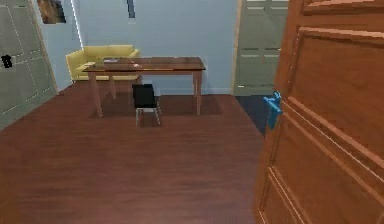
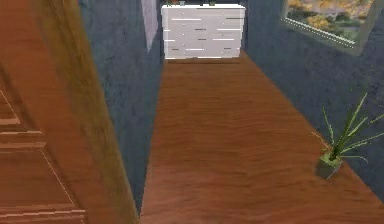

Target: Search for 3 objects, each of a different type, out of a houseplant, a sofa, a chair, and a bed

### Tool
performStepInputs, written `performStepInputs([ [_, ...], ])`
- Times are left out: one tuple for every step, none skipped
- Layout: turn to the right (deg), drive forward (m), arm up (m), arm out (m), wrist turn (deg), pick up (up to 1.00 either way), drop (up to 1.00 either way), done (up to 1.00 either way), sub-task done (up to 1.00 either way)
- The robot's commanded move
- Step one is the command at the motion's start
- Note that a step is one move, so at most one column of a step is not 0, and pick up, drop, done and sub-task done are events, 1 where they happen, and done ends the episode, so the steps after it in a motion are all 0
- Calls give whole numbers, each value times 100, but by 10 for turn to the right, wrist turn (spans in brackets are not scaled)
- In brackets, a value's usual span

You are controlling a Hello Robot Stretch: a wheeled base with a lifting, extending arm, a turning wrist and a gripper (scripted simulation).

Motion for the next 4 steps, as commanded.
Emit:
performStepInputs([
  [-90, 0, 0, 0, 0, 0, 0, 0, 0],
  [0, 100, 0, 0, 0, 0, 0, 0, 0],
  [-30, 0, 0, 0, 0, 0, 0, 0, 0],
  [0, 35, 0, 0, 0, 0, 0, 0, 0],
])
